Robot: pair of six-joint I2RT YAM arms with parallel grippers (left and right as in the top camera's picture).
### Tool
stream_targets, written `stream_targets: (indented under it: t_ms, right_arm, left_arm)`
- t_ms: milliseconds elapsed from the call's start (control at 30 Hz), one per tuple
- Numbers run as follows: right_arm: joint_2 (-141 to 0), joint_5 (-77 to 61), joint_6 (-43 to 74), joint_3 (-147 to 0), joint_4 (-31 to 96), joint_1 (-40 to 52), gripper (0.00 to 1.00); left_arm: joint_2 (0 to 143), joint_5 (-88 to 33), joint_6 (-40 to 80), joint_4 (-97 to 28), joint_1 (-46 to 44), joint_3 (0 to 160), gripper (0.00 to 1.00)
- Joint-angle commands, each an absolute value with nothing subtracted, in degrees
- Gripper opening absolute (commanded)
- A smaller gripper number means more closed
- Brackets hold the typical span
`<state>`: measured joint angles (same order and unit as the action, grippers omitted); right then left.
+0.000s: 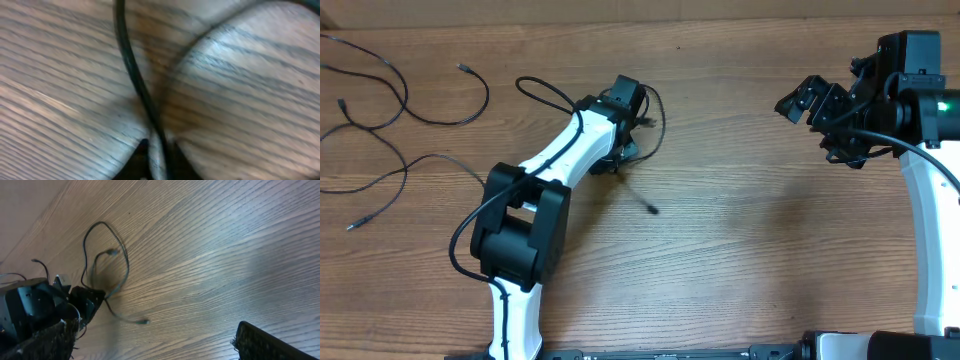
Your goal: Untangle cables
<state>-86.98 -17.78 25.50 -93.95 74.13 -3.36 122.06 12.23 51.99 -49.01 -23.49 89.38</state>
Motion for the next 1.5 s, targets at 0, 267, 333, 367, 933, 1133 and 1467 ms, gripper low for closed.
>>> stream_targets:
  t_ms: [0,267,333,367,933,1133,1467]
  right_arm:
    - [-87.2,-18.1,25.6,-93.7,73.8,-3.5,1.0]
    - [-87.2,-18.1,25.6,-93.7,73.8,-3.5,1.0]
    - [-87.2,-18.1,25.6,-93.7,73.8,-3.5,1.0]
    - [-87.2,-18.1,25.6,-93.7,73.8,-3.5,1.0]
    - [-87.2,-18.1,25.6,-93.7,73.8,-3.5,1.0]
    - [-87.2,-18.1,25.6,-93.7,73.8,-3.5,1.0]
    - [-87.2,-18.1,25.6,-93.7,73.8,-3.5,1.0]
  left_arm:
    - [122.1,20.5,51.8,-49.7,-22.0,89.7,0.04]
    - [121.9,16.6,51.9,-52.4,-10.3,90.6,0.04]
    - [121.9,13.7,51.9,-52.2,-6.2,90.6,0.05]
    - [121.9,12.8,51.9,-52.1,-4.8,90.7,0.04]
    - [121.4,1.9,51.2,-62.0,6.0,93.6,1.0]
    - [116.5,2.0,50.7,-65.5,4.8,94.9,1.0]
    - [92.8,6.3,43.5,-70.8,2.5,94.9,1.0]
